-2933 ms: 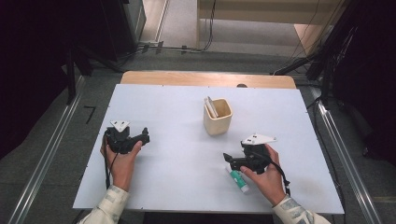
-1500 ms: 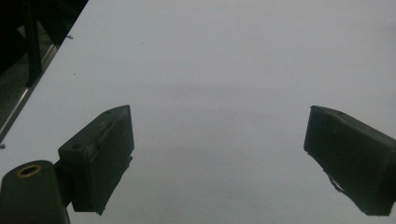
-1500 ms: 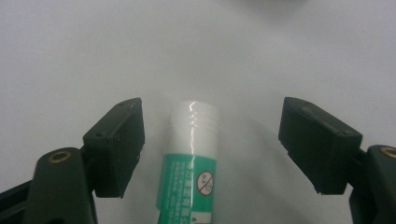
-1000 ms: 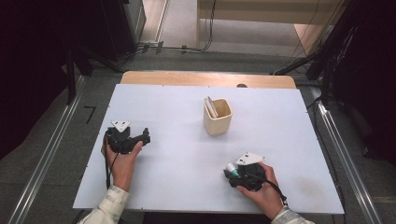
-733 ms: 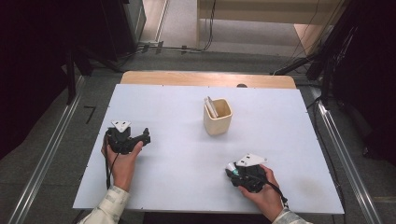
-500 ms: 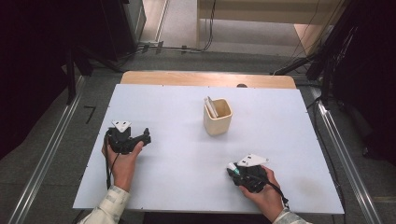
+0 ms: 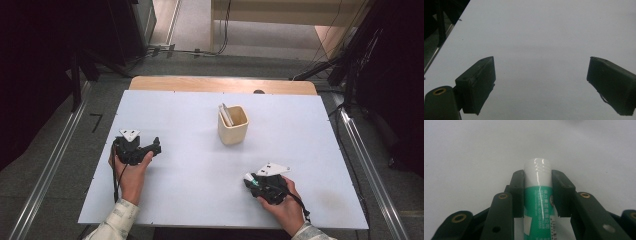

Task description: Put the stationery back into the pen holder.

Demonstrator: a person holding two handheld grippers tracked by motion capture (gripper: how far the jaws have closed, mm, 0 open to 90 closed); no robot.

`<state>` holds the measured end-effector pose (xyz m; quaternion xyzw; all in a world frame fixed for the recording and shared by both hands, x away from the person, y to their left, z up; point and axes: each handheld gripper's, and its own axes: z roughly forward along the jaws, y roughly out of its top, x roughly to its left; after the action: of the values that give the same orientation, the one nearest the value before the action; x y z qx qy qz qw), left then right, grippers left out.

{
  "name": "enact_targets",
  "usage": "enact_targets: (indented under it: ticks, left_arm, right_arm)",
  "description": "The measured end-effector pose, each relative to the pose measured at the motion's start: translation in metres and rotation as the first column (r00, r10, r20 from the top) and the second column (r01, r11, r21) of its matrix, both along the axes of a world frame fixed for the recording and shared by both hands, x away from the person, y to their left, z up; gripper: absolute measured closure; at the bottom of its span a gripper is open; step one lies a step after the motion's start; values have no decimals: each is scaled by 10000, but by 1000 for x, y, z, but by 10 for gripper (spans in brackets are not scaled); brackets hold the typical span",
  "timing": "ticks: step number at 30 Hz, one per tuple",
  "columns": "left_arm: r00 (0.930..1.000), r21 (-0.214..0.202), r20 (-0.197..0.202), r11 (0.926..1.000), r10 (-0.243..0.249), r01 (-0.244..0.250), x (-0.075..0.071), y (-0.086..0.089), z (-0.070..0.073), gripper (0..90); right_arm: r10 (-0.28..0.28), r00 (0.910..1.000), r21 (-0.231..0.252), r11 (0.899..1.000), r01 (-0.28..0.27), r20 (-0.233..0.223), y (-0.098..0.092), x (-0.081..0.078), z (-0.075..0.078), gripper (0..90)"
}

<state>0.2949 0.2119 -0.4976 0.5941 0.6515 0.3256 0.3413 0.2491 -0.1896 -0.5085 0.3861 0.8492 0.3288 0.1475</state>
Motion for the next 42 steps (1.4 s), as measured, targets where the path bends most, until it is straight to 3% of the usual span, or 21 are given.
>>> enact_targets:
  ticks: [22,35,42]
  left_arm:
    - [10000,11,-41,10000,-11,11,1,-1,0,94]
    - [10000,5,-48,10000,48,-48,1,1,-1,94]
    - [10000,-3,-32,10000,41,-41,1,1,0,94]
  right_arm:
    - [-944,9894,1137,9901,818,1103,-16,27,39,631]
    - [-1298,9795,1753,9792,1022,1543,-4,65,65,631]
    - [-1326,9775,1869,9772,1012,1642,3,76,73,631]
